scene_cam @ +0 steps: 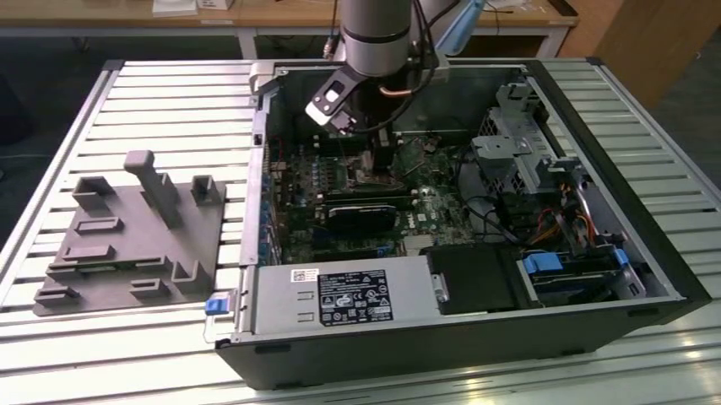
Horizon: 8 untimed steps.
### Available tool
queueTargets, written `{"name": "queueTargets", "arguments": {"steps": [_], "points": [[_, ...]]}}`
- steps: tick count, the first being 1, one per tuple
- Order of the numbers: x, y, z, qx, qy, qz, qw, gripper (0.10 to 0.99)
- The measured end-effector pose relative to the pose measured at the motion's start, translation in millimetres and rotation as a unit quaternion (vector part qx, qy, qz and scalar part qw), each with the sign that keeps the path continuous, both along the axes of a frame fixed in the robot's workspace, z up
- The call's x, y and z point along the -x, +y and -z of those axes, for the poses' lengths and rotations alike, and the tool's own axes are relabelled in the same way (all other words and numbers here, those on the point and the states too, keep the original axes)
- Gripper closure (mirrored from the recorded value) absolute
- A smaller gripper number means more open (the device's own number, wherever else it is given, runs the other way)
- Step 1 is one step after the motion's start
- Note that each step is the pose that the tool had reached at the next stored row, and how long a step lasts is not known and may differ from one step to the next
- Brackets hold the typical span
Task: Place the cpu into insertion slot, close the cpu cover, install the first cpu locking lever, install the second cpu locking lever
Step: 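Place the cpu into insertion slot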
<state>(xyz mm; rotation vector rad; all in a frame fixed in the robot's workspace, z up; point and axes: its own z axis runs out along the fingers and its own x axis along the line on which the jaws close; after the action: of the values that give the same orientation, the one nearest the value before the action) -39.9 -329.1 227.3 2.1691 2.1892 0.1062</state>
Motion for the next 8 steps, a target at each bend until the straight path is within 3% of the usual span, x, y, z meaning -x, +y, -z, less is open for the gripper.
{"name": "queueTargets", "arguments": {"steps": [8], "points": [[3.0,0.9,11.7,0.0,0.0,-0.001,1.0,0.549]]}}
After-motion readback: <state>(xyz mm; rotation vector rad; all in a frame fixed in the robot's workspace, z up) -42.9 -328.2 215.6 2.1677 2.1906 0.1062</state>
